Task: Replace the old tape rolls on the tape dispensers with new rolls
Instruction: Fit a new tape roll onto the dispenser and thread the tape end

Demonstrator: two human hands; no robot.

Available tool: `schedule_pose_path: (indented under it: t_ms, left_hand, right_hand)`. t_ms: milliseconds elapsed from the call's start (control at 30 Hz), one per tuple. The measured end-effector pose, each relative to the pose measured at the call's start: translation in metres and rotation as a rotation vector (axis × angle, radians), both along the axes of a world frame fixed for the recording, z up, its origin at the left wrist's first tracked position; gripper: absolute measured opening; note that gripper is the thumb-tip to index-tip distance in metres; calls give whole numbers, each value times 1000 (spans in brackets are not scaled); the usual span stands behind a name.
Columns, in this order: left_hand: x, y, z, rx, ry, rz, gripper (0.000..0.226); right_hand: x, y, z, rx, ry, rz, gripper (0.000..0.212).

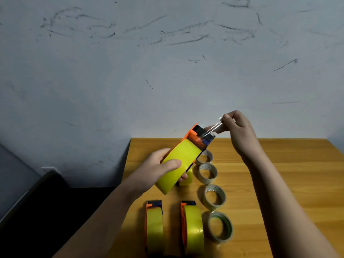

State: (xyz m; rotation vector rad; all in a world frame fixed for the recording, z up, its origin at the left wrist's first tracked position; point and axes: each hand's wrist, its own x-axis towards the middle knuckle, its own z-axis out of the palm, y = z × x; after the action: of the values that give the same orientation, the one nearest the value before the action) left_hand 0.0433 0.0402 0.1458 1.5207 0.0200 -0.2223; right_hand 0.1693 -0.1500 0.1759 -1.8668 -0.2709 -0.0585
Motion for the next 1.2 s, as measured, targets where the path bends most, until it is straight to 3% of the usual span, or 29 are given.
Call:
schedule_pose_path:
  t_ms: [100,200,767,1000,1200]
  left_hand:
    - [2,-6,2,7,-2,132,21]
    - [4,-10,2,68,-27,209,35]
    - [4,-13,-3,157,-145,255,42]
    - [3,-15,-5,122,-119,282,42]
    - [3,-17,-3,220,-165,284,40]
  right_hand:
    - [-2,-5,6,-3,-5,77,18]
    - [-2,-8,7,-71,-62,39,19]
    - [-3,-13,-1,-431,-105,-152,16]
    - [-4,-22,-3,-463,-73,-126,16]
    - [1,-19,3,-503,-66,-174,17]
